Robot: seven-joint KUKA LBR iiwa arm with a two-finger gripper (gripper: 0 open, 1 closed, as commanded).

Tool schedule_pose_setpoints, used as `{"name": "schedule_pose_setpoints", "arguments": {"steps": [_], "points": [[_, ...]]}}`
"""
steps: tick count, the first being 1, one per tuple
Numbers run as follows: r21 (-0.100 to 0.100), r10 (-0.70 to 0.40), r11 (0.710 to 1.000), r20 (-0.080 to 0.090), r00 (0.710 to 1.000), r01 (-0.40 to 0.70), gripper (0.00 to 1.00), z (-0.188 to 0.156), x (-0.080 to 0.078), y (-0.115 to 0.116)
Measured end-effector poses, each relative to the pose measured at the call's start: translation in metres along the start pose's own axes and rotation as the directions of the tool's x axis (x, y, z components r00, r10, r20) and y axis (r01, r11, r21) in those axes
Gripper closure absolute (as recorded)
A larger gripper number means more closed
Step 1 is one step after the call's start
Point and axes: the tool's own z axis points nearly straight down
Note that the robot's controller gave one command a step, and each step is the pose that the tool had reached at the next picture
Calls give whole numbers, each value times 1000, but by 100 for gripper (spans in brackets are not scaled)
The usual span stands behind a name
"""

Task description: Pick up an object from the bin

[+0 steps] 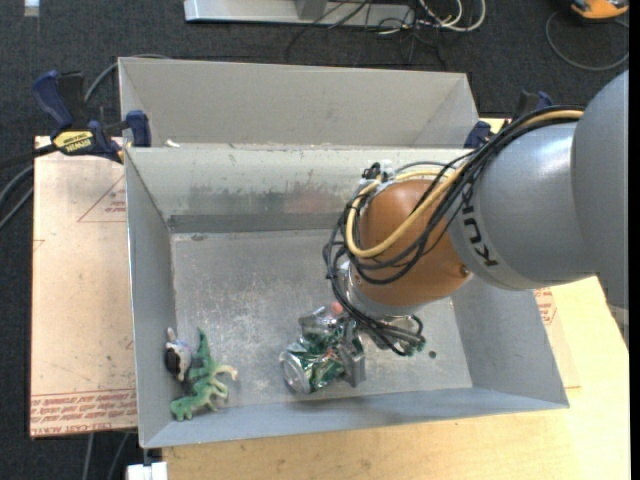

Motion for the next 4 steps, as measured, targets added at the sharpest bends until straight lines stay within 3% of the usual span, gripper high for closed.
{"name": "schedule_pose_setpoints", "arguments": {"steps": [2, 4], "points": [[3, 1, 1000, 7, 1000, -1, 100, -40, -2, 0], [0, 2, 1000, 3, 1000, -2, 100, -74, -1, 1]]}}
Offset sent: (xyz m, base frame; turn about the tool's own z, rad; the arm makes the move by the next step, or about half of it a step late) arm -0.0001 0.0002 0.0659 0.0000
